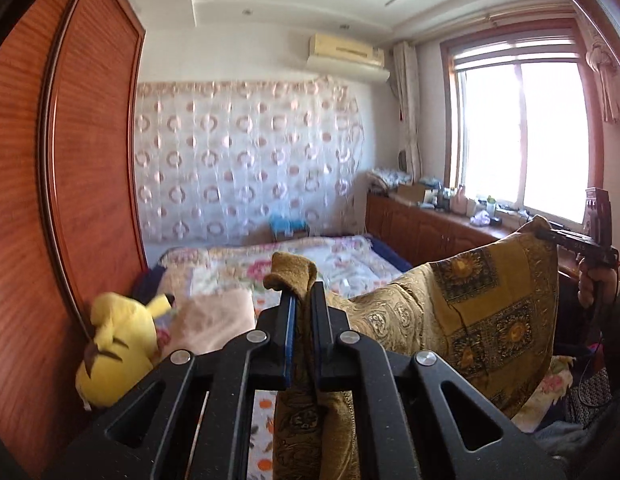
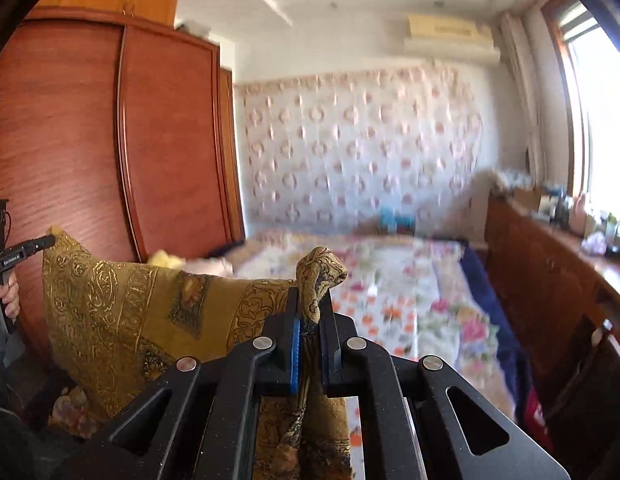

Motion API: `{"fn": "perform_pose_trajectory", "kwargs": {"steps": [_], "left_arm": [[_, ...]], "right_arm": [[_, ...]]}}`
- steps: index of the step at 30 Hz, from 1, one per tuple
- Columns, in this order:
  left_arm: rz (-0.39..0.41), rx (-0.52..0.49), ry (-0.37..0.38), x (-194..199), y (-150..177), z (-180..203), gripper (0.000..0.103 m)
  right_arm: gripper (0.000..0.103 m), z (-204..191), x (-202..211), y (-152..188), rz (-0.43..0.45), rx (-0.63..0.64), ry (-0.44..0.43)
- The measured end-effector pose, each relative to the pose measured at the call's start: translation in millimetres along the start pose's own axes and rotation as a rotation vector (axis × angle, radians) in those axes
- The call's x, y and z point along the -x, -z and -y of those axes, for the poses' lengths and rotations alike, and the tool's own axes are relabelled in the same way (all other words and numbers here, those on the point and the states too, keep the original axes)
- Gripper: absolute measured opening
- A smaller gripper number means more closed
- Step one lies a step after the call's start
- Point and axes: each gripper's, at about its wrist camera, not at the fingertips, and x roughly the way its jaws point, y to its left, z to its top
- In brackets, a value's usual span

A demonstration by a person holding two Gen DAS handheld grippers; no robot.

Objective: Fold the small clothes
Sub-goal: 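Grasp the garment edge with the left gripper while the right gripper grasps it too, lift, then lay the lifted garment edge over the bundle with both grippers and release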

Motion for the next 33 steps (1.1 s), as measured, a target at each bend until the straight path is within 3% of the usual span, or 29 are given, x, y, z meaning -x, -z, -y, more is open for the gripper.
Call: {"fn": "perform_pose_trajectory", "kwargs": {"steps": [8, 13, 17, 21, 24, 27, 31, 33], "left_arm": [[0.092, -0.047, -0.051, -27.1, -67.0, -10.0, 0.008], [0.062, -0.065, -0.118, -100.7, -89.7, -23.9, 0.008], [-0.06, -0.039, -0.137, -201.2, -61.3, -45.1, 0.008], [-0.217, -0.009, -0.15, -304.1, -5.6, -67.2, 0.008], [-0.304, -0.013, -0.138, -351.1, 23.0, -69.3, 0.008], [-0.329, -0.038, -0.145, -370.1, 36.8, -64.9, 0.008], [-0.347, -0.02, -0.13, -372.1, 44.8, -66.2, 0.008], [-0.355, -0.035, -0.138, -370.3, 46.4, -64.4, 0.027]], "right_arm": [[0.007, 4.4, 23.3, -72.7, 0.11, 0.105, 0.051], [0.007, -0.3, -41.9, -93.2, 0.062, 0.174, 0.101], [0.007, 2.0, -143.0, -73.0, -0.061, 0.17, 0.147], [0.007, 18.3, -243.0, -33.2, -0.202, 0.126, 0.186], [0.007, 27.5, -312.9, 3.0, -0.327, 0.116, 0.207], [0.007, 28.2, -362.5, 23.9, -0.412, 0.109, 0.229], [0.007, 27.7, -394.7, 29.7, -0.449, 0.096, 0.227], [0.007, 27.9, -404.7, 29.9, -0.465, 0.097, 0.228]]}}
